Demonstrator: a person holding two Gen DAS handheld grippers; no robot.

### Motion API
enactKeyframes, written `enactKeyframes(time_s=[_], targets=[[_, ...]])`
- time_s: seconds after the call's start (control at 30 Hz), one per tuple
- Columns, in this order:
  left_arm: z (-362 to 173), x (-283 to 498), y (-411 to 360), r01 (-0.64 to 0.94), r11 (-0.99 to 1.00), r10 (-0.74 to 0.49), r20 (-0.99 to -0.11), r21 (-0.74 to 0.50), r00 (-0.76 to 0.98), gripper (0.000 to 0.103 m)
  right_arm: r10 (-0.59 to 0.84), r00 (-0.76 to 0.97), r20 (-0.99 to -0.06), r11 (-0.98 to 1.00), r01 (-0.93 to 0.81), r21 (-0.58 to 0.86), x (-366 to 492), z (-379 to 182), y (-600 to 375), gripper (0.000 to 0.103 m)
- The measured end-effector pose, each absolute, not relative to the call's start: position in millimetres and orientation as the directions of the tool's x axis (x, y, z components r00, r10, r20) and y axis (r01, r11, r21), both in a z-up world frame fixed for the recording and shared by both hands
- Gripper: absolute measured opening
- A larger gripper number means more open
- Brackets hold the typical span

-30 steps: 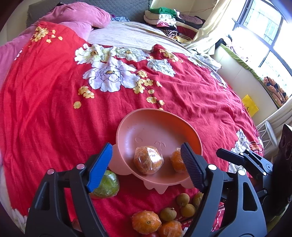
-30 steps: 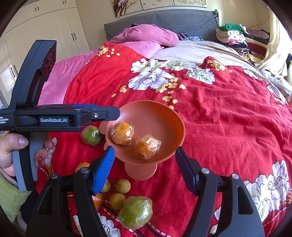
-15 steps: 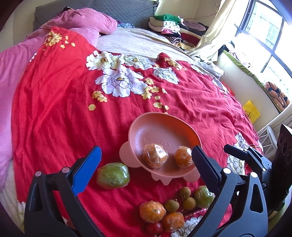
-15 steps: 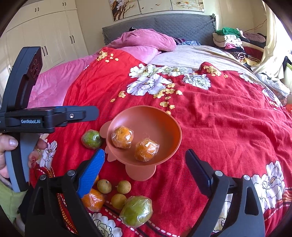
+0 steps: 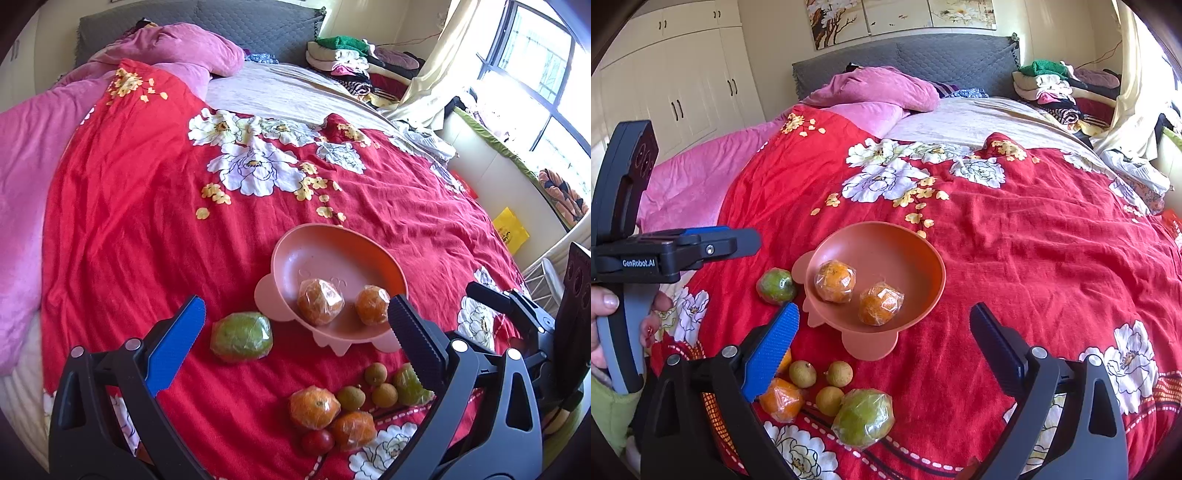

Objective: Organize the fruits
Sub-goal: 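Withdraw both open tools from the pink bowl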

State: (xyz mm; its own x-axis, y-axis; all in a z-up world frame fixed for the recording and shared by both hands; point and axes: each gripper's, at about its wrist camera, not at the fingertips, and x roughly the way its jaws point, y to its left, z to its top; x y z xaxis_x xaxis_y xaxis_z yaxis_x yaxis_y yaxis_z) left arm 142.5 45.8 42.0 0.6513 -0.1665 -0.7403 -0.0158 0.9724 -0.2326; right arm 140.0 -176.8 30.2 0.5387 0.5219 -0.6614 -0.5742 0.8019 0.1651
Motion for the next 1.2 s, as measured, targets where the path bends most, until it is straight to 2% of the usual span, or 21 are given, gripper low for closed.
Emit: enactKeyframes(time_s=[1.2], targets=[[26.5, 93.5, 42.8, -0.014, 0.977, -0.159, -0.772, -0.212, 0.615, 0.093, 0.494, 0.512, -0.703, 0.798, -0.588, 0.133, 96.0, 19.6, -191.1, 0.094]])
